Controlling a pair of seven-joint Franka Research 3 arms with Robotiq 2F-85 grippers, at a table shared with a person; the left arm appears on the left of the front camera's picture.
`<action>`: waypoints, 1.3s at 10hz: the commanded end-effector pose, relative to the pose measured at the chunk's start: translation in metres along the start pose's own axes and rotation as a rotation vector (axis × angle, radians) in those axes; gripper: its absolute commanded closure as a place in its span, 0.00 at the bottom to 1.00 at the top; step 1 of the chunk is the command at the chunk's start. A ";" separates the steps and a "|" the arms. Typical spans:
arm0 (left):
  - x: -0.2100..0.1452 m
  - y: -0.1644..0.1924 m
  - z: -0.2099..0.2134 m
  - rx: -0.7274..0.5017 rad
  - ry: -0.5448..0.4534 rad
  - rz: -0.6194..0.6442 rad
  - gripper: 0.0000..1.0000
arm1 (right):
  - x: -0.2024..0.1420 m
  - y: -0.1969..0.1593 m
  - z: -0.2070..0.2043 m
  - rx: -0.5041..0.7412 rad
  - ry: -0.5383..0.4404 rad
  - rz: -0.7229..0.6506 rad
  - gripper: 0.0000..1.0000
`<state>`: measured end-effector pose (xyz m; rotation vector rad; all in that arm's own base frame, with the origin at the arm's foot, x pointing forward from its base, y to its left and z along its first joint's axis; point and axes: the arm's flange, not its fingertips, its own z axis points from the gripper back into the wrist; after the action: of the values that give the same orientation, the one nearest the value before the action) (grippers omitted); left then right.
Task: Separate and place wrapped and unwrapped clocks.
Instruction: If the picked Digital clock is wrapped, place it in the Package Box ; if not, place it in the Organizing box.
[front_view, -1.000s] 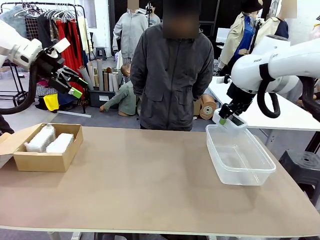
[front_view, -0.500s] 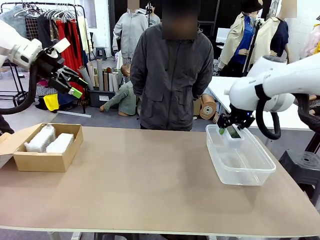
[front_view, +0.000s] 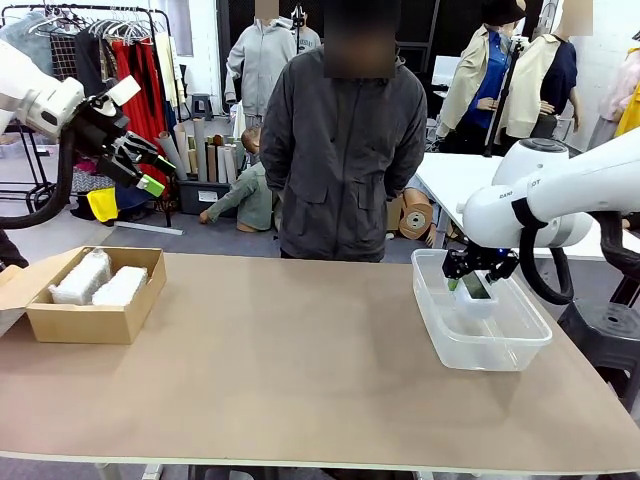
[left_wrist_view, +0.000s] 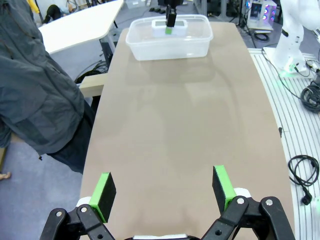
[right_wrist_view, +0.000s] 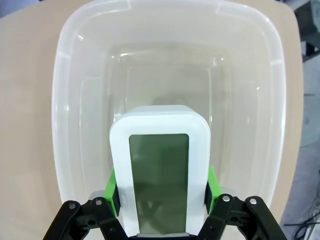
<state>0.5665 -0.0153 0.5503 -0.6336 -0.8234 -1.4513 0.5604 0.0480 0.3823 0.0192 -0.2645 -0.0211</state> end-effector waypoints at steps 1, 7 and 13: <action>0.001 -0.001 0.002 -0.003 0.007 -0.005 0.00 | 0.001 0.003 0.002 0.002 -0.004 0.018 1.00; 0.001 -0.001 0.002 -0.003 0.007 -0.005 0.00 | 0.012 -0.008 -0.020 0.033 0.087 -0.006 1.00; 0.001 -0.001 0.002 -0.003 0.007 -0.005 0.00 | 0.018 -0.026 -0.059 -0.001 0.164 -0.042 1.00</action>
<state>0.5665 -0.0153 0.5503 -0.6336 -0.8234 -1.4513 0.5862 0.0267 0.3281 0.0265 -0.1181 -0.0647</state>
